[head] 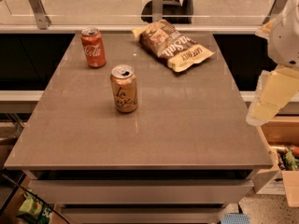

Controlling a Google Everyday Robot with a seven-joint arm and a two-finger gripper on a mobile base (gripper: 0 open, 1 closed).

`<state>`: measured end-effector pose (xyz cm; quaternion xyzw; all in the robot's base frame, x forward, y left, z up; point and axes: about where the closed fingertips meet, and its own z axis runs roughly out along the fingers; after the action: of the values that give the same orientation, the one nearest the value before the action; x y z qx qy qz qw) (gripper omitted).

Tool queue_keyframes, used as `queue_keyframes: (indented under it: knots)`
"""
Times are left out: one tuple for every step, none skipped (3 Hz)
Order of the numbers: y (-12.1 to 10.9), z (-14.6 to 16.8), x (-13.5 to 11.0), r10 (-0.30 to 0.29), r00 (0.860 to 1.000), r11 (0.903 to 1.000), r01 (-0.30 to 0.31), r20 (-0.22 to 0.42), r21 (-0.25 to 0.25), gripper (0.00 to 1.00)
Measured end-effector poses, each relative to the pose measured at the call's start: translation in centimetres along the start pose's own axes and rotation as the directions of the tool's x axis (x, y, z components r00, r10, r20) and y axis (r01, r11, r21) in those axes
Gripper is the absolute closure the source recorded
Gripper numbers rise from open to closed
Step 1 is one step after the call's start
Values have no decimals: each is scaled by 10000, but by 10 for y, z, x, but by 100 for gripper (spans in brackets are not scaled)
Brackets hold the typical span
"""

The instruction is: Knock orange can over

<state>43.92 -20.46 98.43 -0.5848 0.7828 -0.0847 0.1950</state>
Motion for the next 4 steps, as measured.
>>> queue_keyframes:
  knots:
    - [0,0,0,0,10000,10000,0,0,0,0]
    - [0,-3,-1,158,9992,9999,-159,371,22,0]
    - [0,-2,-2,582,9927,9983,-589,1054,28,0]
    - [-2,1,-10,995,9757,9950,-992,1953,-112,0]
